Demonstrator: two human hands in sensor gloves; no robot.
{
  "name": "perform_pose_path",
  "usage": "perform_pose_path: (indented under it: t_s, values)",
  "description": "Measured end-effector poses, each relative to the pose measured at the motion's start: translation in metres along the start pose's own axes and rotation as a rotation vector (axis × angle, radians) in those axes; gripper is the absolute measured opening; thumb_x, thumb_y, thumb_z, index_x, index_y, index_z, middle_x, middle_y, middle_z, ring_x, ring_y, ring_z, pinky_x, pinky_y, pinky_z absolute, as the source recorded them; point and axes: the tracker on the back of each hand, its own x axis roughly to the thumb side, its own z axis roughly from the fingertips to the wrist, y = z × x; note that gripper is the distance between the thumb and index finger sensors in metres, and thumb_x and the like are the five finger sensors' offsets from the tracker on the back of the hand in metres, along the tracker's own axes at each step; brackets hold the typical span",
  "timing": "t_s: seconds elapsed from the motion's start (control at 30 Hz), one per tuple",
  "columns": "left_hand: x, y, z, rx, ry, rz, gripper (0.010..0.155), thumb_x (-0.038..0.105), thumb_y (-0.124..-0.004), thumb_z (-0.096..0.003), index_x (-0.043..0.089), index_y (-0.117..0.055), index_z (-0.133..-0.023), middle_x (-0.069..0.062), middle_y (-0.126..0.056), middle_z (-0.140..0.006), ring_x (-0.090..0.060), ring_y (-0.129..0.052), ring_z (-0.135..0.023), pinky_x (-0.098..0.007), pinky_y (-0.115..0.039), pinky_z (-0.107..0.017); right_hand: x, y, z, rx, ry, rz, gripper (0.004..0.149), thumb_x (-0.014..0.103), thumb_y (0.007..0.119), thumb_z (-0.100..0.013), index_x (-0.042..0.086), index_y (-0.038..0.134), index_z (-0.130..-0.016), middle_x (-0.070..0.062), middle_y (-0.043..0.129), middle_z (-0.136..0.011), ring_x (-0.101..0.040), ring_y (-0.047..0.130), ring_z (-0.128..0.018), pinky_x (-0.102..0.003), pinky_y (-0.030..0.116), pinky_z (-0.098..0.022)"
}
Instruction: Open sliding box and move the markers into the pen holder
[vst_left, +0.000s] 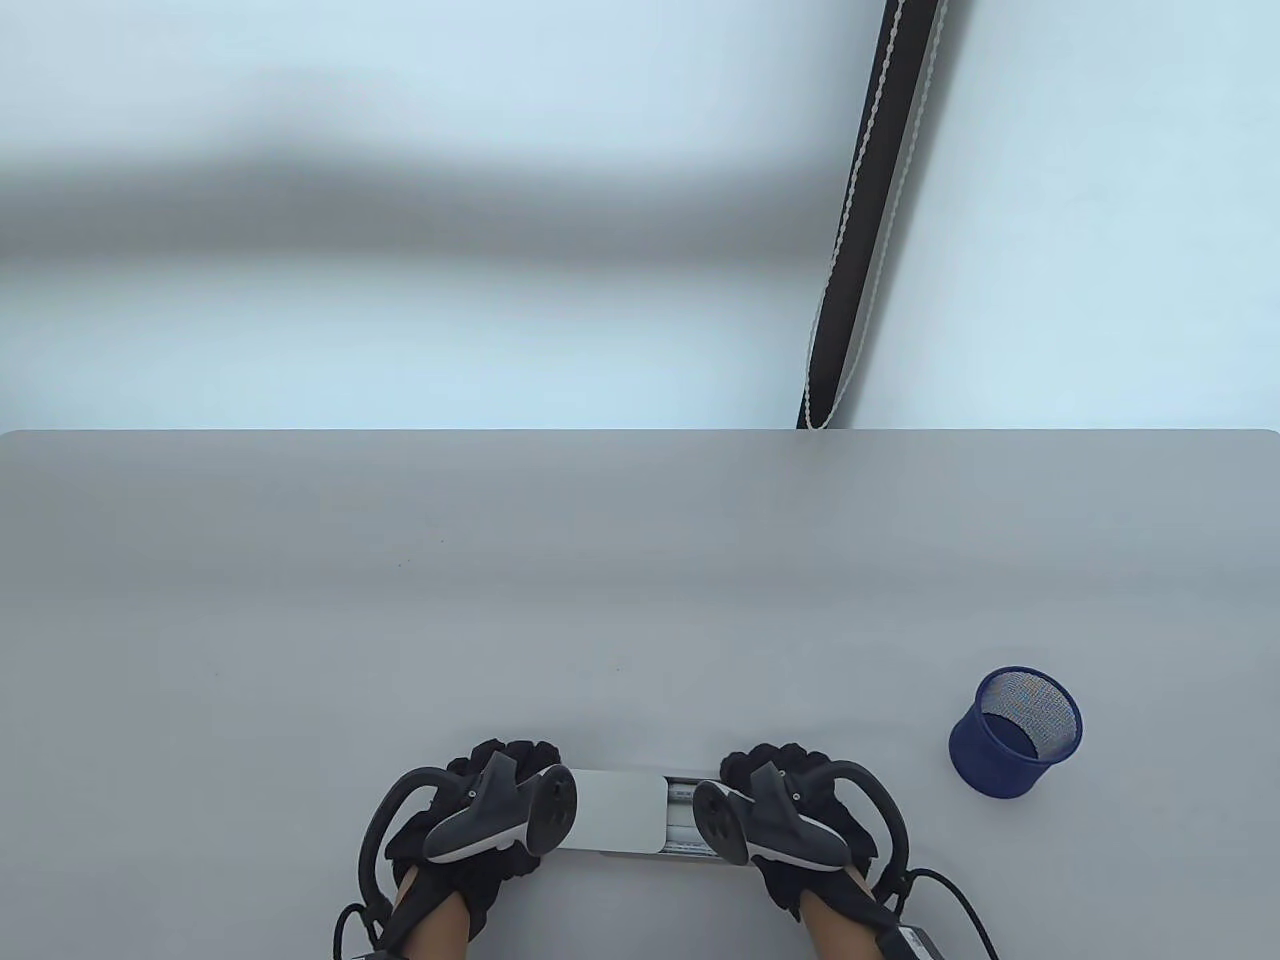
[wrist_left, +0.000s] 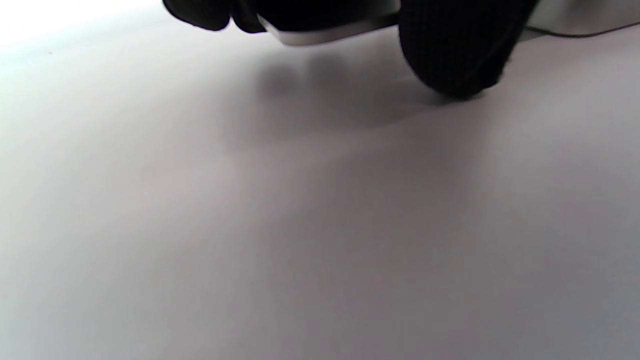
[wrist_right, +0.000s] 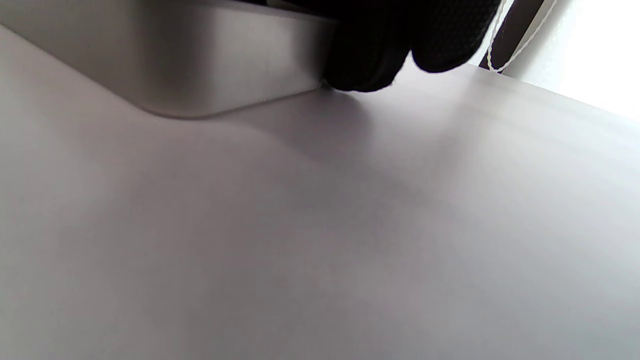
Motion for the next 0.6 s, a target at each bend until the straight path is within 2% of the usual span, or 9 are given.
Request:
perform_pose_path:
  t_s: [0.13, 0.47, 0.6]
  values:
    - [0.0, -0.0002, 0.0003, 0.003, 0.0, -0.002, 0.077, 0.06, -0.068, -0.0444, 0.035, -0.03, -0.106, 0.008, -0.041, -0.117, -0.021, -0.055, -0.111, -0.04, -0.061, -0.083, 0.0002, 0.0006, -0.0004, -0.025, -0.039, 0.048, 0.075, 0.011, 0.1, -0.03, 0.023, 0.063, -0.095, -0.008, 0.076, -0.092, -0.021, 0.087, -0.073, -0.05, 0.074, -0.064]
    - [0.0001, -0.0003, 0.0, 0.0, 0.004, 0.004, 0.077, 0.06, -0.068, -0.0445, 0.036, -0.03, -0.106, 0.008, -0.041, -0.117, -0.02, -0.054, -0.111, -0.04, -0.06, -0.083, -0.0002, 0.0004, 0.0002, -0.045, -0.066, 0.071, 0.075, 0.014, 0.099, -0.029, 0.023, 0.063, -0.094, -0.008, 0.077, -0.091, -0.02, 0.088, -0.073, -0.049, 0.076, -0.064]
    - [0.0001, -0.0005, 0.0001, 0.001, 0.008, 0.01, 0.076, 0.06, -0.068, -0.0444, 0.036, -0.03, -0.106, 0.009, -0.041, -0.117, -0.02, -0.054, -0.111, -0.04, -0.06, -0.083, 0.0043, 0.002, 0.0015, -0.067, -0.089, 0.148, 0.079, 0.021, 0.098, -0.024, 0.021, 0.061, -0.095, -0.008, 0.077, -0.091, -0.019, 0.088, -0.073, -0.048, 0.078, -0.064]
